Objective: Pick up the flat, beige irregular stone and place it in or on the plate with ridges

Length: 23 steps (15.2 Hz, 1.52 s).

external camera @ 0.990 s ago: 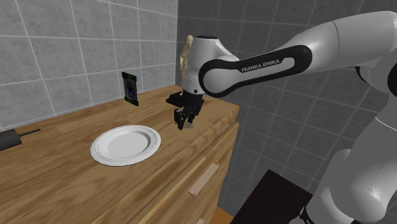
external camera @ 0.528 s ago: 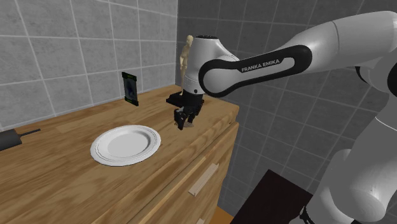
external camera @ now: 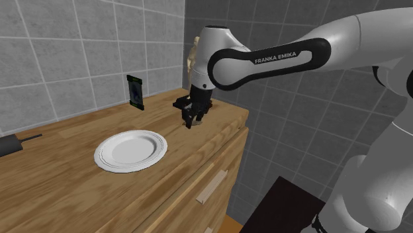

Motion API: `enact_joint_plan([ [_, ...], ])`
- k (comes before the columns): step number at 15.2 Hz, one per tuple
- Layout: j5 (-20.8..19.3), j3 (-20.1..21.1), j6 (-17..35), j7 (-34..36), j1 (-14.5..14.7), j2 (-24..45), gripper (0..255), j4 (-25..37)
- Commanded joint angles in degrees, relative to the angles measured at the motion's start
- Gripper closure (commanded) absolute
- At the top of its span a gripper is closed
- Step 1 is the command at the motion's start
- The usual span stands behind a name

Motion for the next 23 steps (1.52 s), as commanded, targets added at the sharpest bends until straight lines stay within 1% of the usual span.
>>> enact_joint_plan([
  [1,0.1,0.0,-1.7,-0.1,0.0,-0.1,255,1.6],
  [10,0.2,-0.1,-8.5,-0.5,-0.1,-0.3,255,8.1],
  [17,-4.2,5.2,-11.1,10.0,4.4,8.6,255,18.6],
  [20,-6.8,6.9,-12.9,14.4,7.0,13.5,255,24.5],
  [23,-9.7,8.3,-15.3,18.5,10.1,19.0,255,31.5],
])
